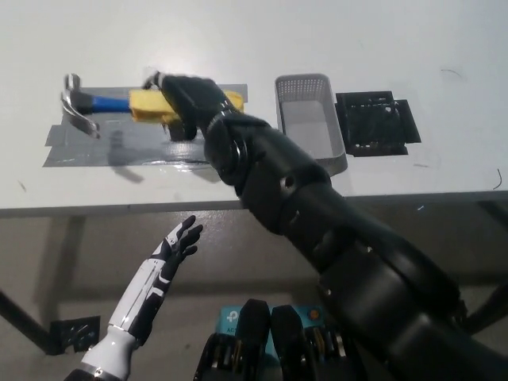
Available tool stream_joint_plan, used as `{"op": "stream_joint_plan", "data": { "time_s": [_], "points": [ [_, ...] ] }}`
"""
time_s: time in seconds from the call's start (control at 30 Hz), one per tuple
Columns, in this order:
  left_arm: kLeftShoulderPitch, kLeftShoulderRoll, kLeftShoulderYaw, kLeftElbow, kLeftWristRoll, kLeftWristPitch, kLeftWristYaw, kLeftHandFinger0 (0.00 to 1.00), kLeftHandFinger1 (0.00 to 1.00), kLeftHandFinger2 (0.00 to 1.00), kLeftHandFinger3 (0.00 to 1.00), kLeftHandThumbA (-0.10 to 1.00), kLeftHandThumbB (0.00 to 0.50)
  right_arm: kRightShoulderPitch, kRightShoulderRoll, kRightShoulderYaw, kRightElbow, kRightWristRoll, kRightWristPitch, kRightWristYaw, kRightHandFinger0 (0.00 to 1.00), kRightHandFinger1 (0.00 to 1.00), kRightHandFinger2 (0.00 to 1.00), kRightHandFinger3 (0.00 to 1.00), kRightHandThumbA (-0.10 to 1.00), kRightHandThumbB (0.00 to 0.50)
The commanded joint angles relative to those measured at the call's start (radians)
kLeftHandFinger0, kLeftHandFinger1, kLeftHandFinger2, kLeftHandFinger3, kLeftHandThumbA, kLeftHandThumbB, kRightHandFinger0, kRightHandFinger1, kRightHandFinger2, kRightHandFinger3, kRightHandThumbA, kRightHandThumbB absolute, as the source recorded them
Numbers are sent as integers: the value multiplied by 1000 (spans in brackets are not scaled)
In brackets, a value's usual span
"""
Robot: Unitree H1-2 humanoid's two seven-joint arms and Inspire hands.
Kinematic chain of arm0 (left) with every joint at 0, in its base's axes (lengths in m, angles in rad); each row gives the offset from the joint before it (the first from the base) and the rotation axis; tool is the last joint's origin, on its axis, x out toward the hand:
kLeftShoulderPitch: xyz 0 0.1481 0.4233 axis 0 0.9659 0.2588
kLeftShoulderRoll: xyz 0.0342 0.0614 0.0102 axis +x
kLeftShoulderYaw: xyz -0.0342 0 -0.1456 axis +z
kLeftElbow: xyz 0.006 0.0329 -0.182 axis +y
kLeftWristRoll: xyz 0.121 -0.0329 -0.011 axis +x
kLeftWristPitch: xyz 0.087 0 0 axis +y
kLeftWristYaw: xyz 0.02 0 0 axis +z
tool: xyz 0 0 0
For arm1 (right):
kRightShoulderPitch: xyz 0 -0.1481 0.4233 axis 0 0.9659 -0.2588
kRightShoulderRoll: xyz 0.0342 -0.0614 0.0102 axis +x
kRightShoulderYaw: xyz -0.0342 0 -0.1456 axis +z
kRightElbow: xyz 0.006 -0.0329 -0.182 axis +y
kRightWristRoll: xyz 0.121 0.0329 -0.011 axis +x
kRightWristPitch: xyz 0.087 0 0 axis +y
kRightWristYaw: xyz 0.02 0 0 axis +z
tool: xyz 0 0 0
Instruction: The robot picks the hammer placed on top of the gray container with right hand and places it on the grey area of the desk
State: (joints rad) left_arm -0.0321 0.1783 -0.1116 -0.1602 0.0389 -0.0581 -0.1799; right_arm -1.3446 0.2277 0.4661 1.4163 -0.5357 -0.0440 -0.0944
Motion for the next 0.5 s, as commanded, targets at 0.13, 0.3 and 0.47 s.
{"op": "stream_joint_plan", "data": {
  "time_s": [0.13, 0.3, 0.47],
  "points": [
    [-18, -3, -9, -25, 10, 0, -8, 1000, 1000, 1000, 1000, 987, 157, 19, -12, 22, -5, -13, 9, -76, 98, 379, 566, 639, -100, 225],
    [-22, -1, -6, -28, 13, 7, -5, 1000, 1000, 1000, 1000, 979, 163, 36, -16, 27, -3, -10, 16, -73, 38, 362, 697, 393, -91, 174],
    [-33, 5, -9, -15, 2, -14, -18, 1000, 1000, 1000, 1000, 954, 137, 53, -27, 39, -5, -18, 6, -116, 692, 874, 997, 939, 346, 192]
  ]
}}
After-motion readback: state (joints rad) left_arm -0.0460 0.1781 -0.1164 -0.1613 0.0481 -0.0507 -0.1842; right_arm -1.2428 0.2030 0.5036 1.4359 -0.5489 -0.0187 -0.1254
